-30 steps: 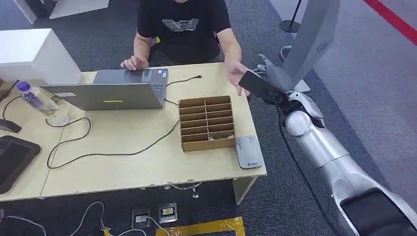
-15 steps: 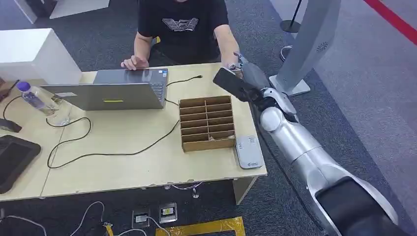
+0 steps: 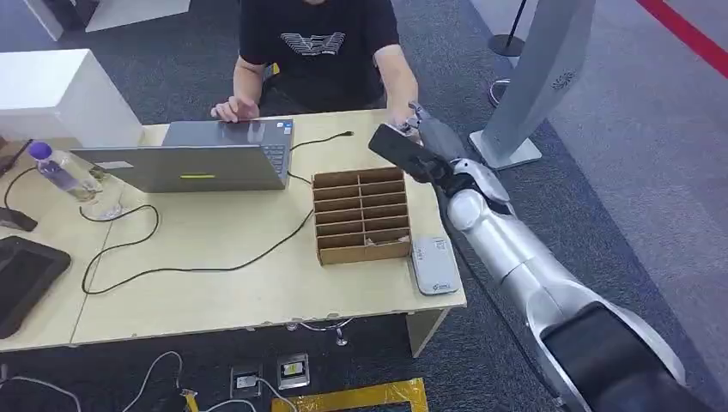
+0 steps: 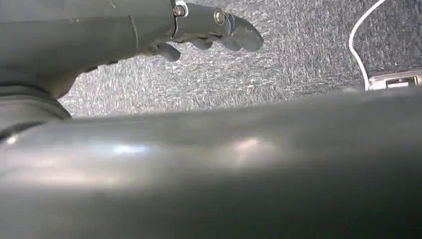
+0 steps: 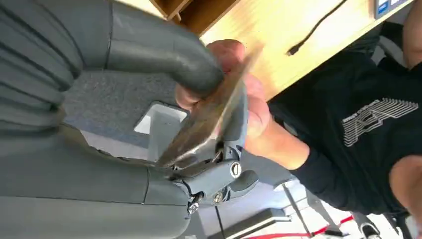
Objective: Pass the card to the sensor for recognition and then transmit it.
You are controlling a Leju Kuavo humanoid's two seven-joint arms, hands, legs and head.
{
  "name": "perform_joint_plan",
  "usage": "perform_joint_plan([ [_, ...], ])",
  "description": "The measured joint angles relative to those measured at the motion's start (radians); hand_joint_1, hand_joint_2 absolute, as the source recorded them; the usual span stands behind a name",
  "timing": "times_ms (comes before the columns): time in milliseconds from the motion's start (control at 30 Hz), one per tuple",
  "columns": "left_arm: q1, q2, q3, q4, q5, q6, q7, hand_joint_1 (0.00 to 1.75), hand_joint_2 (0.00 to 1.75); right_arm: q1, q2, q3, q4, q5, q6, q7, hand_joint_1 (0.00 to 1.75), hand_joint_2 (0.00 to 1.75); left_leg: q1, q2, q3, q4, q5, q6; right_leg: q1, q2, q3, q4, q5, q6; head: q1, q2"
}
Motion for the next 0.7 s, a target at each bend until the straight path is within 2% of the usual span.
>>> perform_joint_plan([
  [100, 0.000, 0.000, 0.000, 0.000, -0.010, -0.002, 0.002, 0.00, 0.00, 0.001, -0.002, 0.002, 0.013, 0.006, -0.024, 0.002, 0.00, 1.75, 0.000, 0.001, 0.000, 0.000, 0.000, 0.000, 0.000, 0.001, 0.000, 0.000, 0.000, 0.000, 0.000, 0.000],
  [133, 0.000, 0.000, 0.000, 0.000, -0.011, -0.002, 0.002, 0.00, 0.00, 0.002, -0.003, 0.002, 0.016, 0.010, -0.031, 0.003, 0.00, 0.00, 0.000, 0.001, 0.000, 0.000, 0.000, 0.000, 0.000, 0.002, 0.000, 0.000, 0.000, 0.000, 0.000, 0.000],
  [300, 0.000, 0.002, 0.000, 0.000, -0.019, -0.003, 0.002, 0.00, 0.00, 0.011, -0.009, 0.002, 0.030, 0.018, -0.073, 0.008, 0.00, 0.00, 0.000, 0.001, 0.000, 0.000, 0.000, 0.000, 0.000, 0.002, 0.000, 0.000, 0.000, 0.000, 0.000, 0.000],
  [467, 0.001, 0.004, 0.000, 0.000, -0.019, -0.003, 0.002, 0.00, 0.00, 0.028, -0.026, -0.009, 0.036, -0.027, -0.126, -0.024, 0.00, 0.00, 0.000, 0.001, 0.000, 0.000, 0.000, 0.000, 0.000, 0.001, 0.000, 0.000, 0.000, 0.000, 0.000, 0.000],
  [700, 0.001, 0.005, 0.000, 0.000, -0.019, -0.003, 0.002, 0.00, 0.00, 0.039, -0.042, -0.011, 0.036, -0.032, -0.133, -0.031, 0.00, 0.00, 0.000, 0.001, 0.000, 0.000, 0.000, 0.000, 0.000, 0.002, 0.000, 0.000, 0.000, 0.000, 0.000, 0.000],
])
